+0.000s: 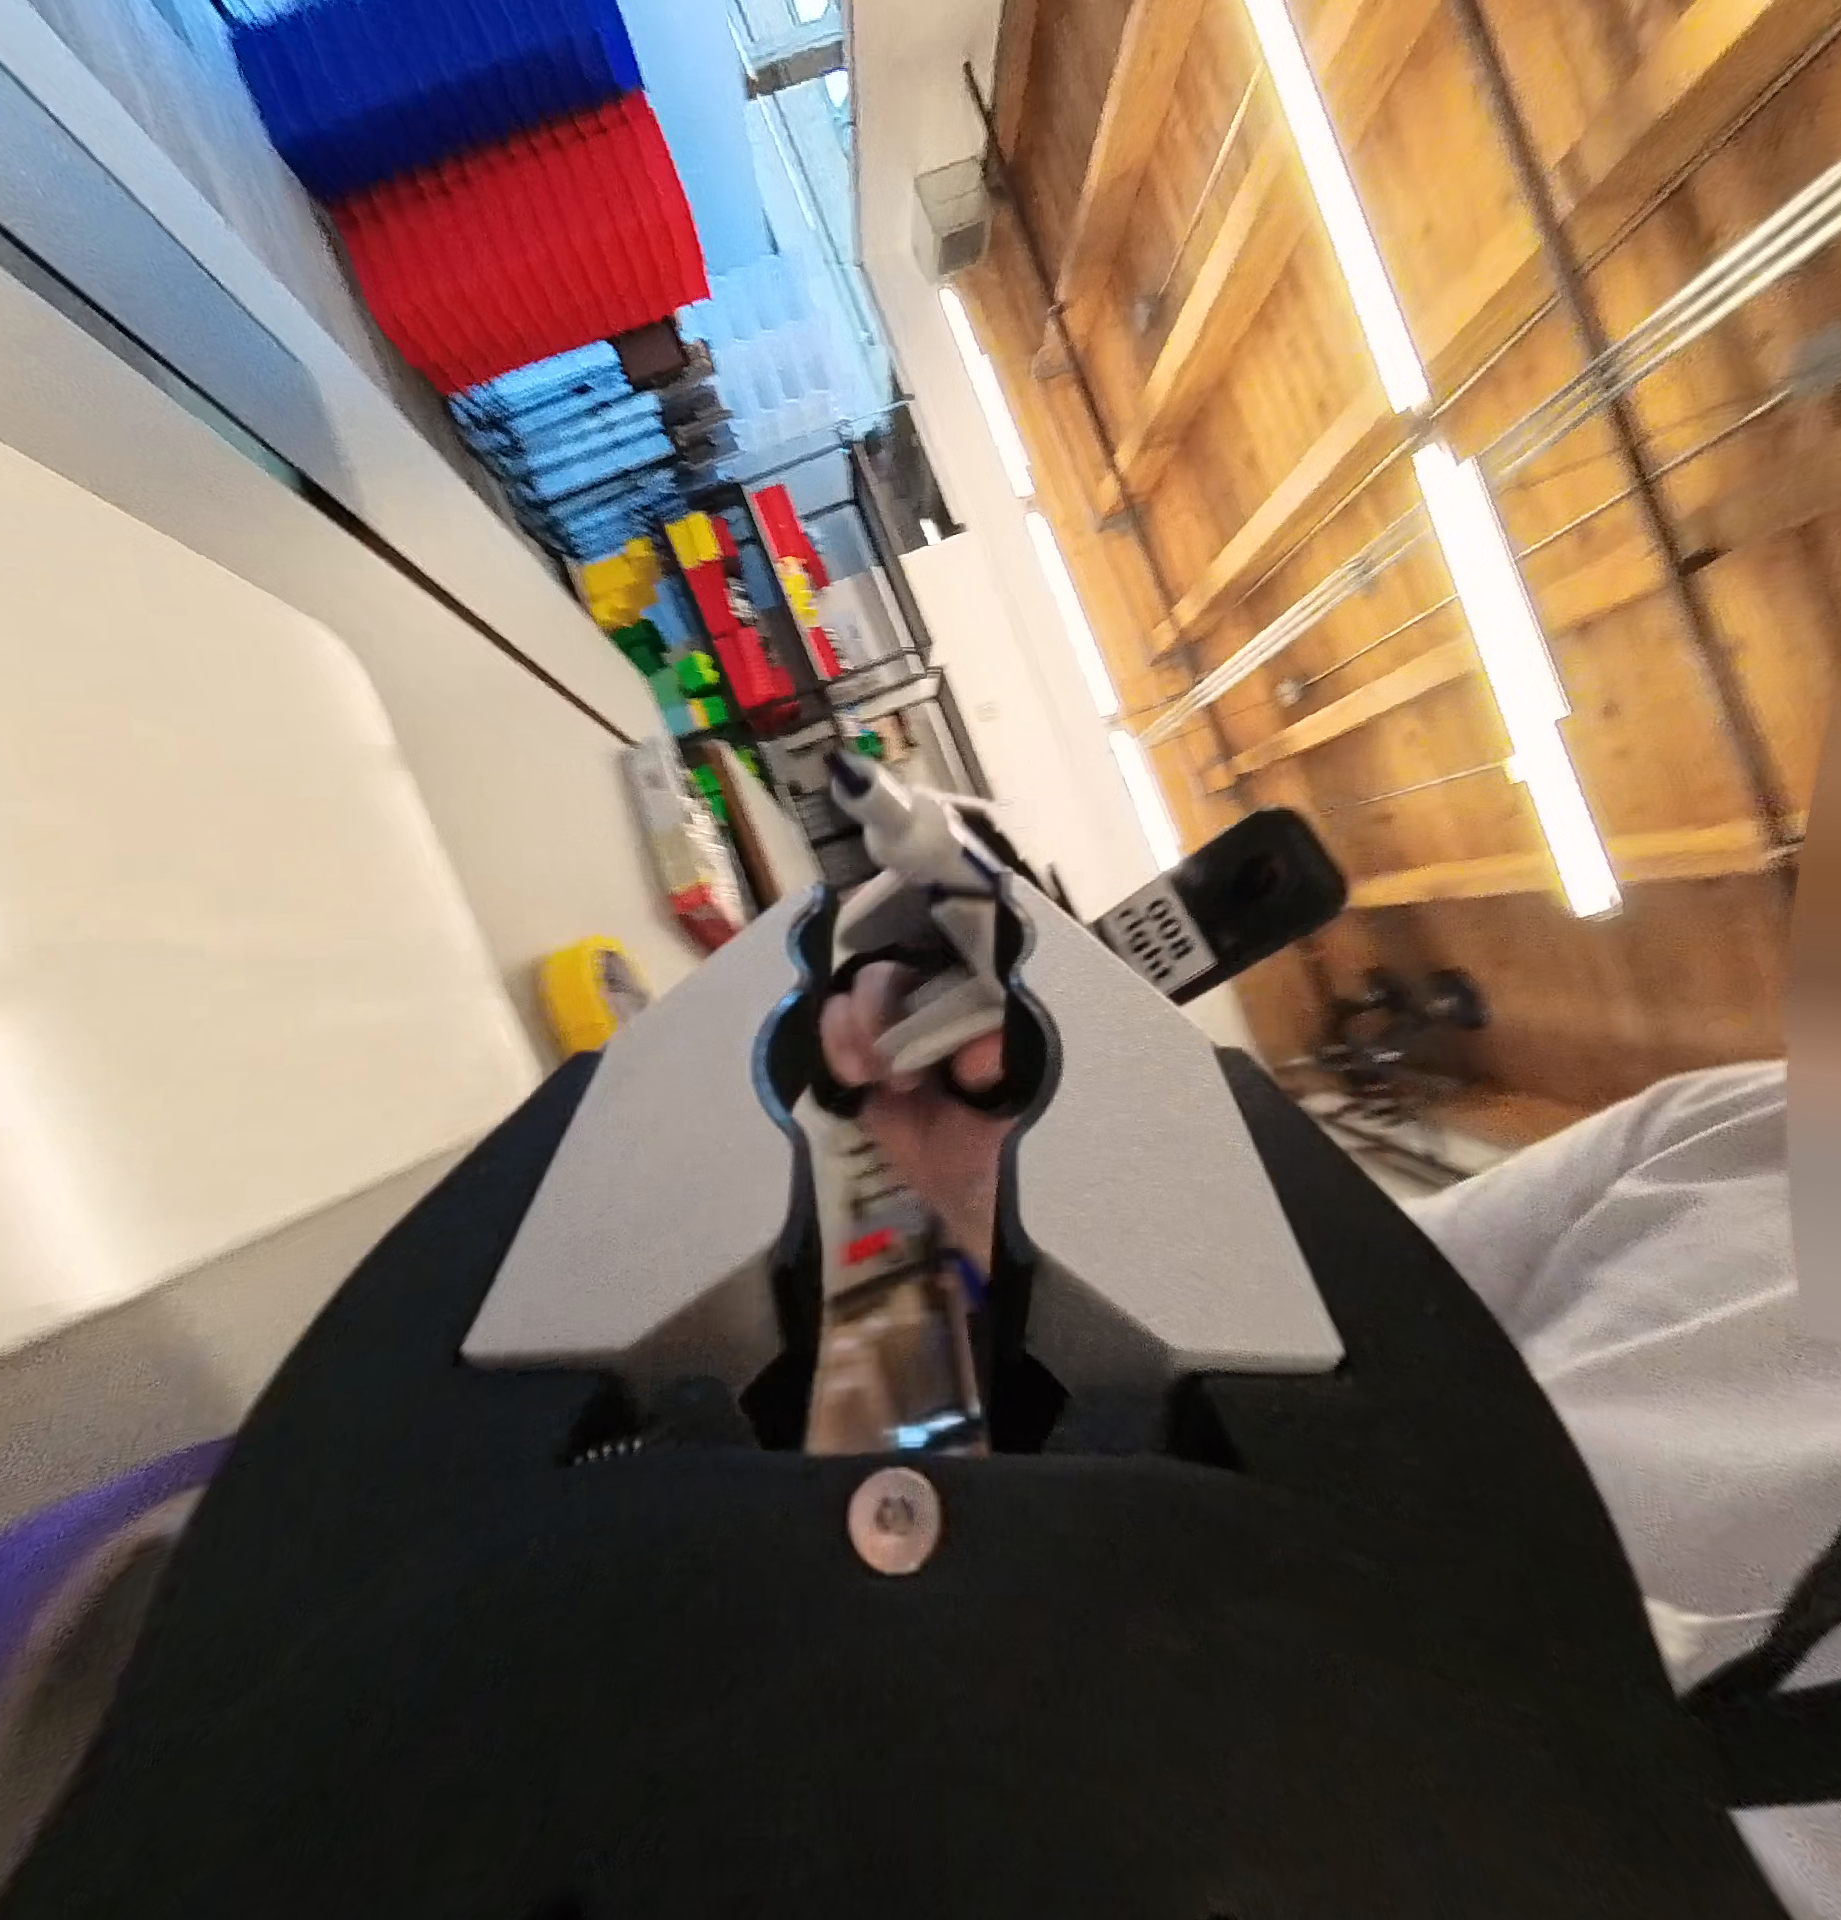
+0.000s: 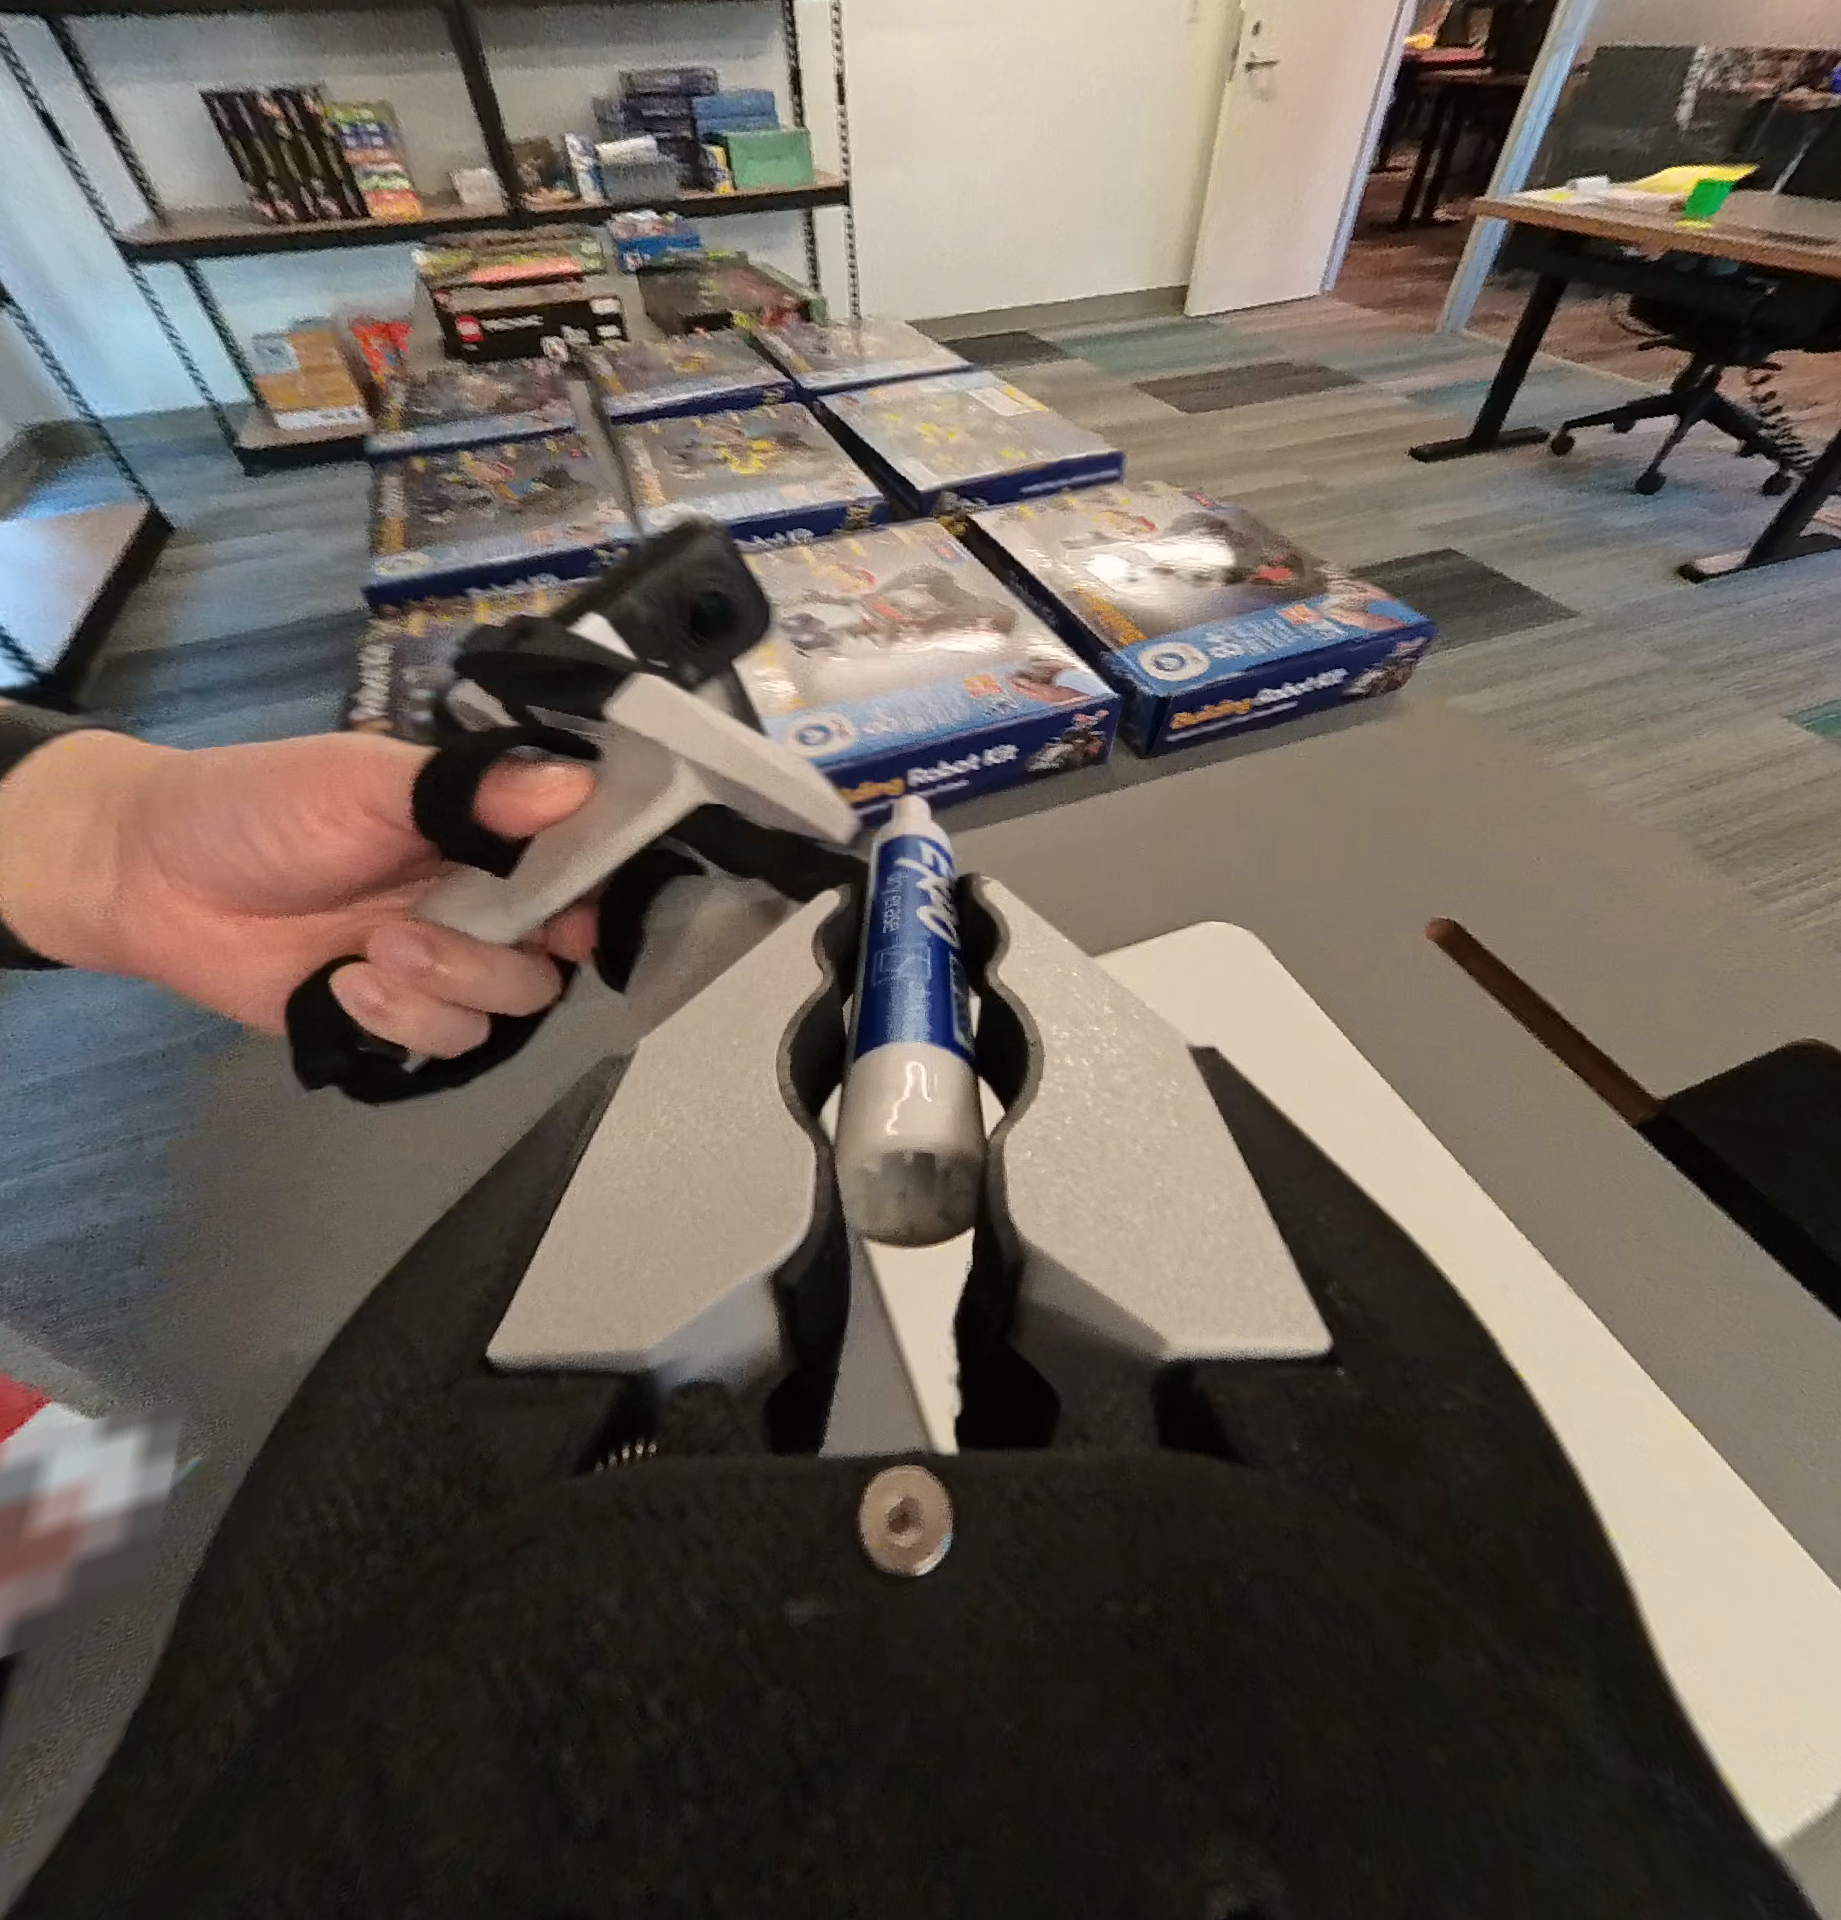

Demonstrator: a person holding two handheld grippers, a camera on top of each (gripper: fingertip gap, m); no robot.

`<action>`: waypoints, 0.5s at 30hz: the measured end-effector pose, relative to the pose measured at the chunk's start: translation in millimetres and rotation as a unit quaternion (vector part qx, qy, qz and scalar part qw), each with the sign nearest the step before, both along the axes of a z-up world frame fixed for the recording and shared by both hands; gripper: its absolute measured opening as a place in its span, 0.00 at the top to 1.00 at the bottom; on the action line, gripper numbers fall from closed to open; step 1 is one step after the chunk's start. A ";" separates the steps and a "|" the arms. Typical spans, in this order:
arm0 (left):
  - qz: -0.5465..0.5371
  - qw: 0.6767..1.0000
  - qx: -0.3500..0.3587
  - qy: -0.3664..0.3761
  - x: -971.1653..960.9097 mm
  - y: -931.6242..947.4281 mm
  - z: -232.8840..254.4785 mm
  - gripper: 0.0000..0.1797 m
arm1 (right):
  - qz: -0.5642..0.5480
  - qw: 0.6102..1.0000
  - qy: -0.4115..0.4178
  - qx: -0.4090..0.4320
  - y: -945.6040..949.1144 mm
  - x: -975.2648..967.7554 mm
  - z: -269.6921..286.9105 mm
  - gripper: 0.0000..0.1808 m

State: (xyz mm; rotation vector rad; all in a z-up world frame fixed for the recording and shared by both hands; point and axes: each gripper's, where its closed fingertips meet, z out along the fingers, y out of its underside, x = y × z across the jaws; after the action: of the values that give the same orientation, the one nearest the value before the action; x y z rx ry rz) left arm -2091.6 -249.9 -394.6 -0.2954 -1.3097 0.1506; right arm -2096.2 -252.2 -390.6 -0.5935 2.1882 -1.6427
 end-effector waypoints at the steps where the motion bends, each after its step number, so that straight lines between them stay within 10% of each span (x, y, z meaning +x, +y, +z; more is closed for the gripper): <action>1: 0.014 0.999 -0.034 -0.015 4.8 -7.5 -11.7 0.83 | -0.011 1.000 0.006 -0.005 -5.2 -8.5 -5.6 0.91; 15: 0.155 0.867 -0.383 -0.280 50.8 -85.2 -139.3 0.93 | -0.120 0.987 0.020 0.102 -63.0 -77.7 -100.4 0.91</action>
State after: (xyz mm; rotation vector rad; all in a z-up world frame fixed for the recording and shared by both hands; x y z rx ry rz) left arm -2040.8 -335.1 -533.8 -0.8507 -1.8311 0.9294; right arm -2173.9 -315.1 -491.0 -0.3204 2.4993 -1.5000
